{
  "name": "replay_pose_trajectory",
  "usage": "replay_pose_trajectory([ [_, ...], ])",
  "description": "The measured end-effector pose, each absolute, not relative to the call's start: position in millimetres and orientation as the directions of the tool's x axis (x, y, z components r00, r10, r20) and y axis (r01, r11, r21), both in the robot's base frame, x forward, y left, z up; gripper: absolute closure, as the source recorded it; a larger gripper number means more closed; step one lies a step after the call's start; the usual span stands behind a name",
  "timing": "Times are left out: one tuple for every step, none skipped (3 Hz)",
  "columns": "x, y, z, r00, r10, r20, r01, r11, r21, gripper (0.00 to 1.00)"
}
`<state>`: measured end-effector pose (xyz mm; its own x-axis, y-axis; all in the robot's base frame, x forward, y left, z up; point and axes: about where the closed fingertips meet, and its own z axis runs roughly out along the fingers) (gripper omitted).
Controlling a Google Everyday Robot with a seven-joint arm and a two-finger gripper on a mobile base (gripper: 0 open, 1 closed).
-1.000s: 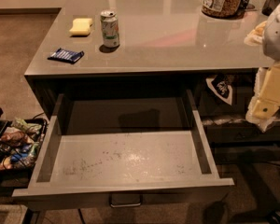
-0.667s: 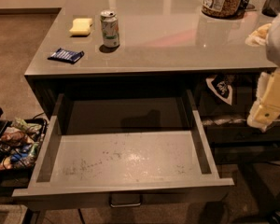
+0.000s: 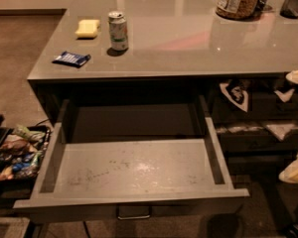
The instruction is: Close top drawer
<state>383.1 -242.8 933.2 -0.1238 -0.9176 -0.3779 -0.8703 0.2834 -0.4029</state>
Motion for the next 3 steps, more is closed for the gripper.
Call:
replay_pose_trajectory([
  [382.5,-256.4,915.7,-0.077,-0.867,-0.492,-0.847,0.318,-0.426,0.0],
  [383.5,-242.2,926.9,-0.002,-0.85,-0.526,-0.843,0.285,-0.457,0.0],
  [383.1,-242.8,926.6,-0.003,-0.851,-0.525,-0.844,0.283,-0.455,0.0],
])
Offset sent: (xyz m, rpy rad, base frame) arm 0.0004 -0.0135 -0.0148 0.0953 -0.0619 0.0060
